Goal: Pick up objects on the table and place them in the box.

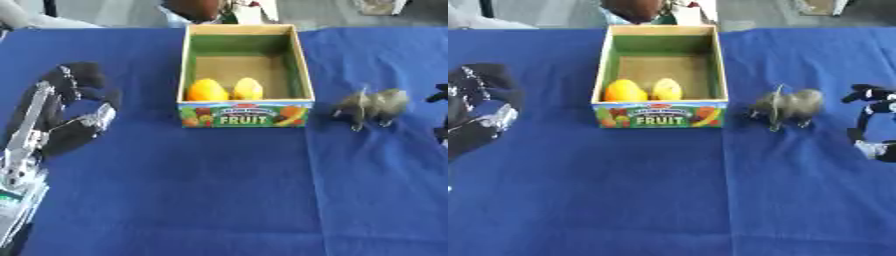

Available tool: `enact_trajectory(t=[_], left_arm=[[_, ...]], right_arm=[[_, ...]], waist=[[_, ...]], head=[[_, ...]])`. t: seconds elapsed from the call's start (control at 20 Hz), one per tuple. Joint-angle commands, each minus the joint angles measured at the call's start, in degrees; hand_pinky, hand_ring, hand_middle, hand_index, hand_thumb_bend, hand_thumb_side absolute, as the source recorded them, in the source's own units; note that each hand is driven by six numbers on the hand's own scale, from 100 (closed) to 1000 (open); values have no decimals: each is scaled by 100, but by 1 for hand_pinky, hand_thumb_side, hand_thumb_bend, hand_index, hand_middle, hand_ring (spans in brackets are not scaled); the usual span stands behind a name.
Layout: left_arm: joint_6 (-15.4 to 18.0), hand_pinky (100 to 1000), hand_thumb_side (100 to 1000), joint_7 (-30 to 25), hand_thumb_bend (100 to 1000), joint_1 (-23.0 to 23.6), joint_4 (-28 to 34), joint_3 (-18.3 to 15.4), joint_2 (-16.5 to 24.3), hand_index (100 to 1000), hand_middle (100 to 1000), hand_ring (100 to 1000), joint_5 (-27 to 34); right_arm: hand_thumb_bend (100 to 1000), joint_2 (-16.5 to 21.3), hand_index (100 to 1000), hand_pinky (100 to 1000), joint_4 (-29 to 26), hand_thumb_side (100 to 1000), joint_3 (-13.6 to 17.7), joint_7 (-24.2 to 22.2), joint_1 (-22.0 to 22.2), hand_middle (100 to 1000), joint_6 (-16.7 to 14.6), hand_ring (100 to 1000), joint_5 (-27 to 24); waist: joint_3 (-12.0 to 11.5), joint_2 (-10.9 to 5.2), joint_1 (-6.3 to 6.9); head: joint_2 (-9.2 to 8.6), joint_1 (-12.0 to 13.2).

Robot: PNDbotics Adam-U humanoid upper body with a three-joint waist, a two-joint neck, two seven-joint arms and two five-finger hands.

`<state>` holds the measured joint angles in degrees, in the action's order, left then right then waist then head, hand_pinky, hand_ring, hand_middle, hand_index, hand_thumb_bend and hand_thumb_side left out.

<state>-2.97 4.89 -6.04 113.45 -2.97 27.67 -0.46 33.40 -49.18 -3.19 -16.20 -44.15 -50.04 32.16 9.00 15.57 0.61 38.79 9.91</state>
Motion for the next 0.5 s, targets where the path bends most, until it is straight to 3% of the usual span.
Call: enact_trajectory(t=[0.05,0.5], left_arm=[[5,641,206,-21,334,-48,114,-16,65,756,615,690,-16],[-15,641,208,-36,334,-32,114,-6,44,756,615,690,-34]], right_arm=[[100,97,846,890,-4,171,25,-100,-154,803,-193,1000,114],[100,30,850,905,22,186,65,277,-309,831,-193,1000,424]], waist=[[-9,-91,0],[-33,-99,0]], head=[[11,-21],[16,-54]])
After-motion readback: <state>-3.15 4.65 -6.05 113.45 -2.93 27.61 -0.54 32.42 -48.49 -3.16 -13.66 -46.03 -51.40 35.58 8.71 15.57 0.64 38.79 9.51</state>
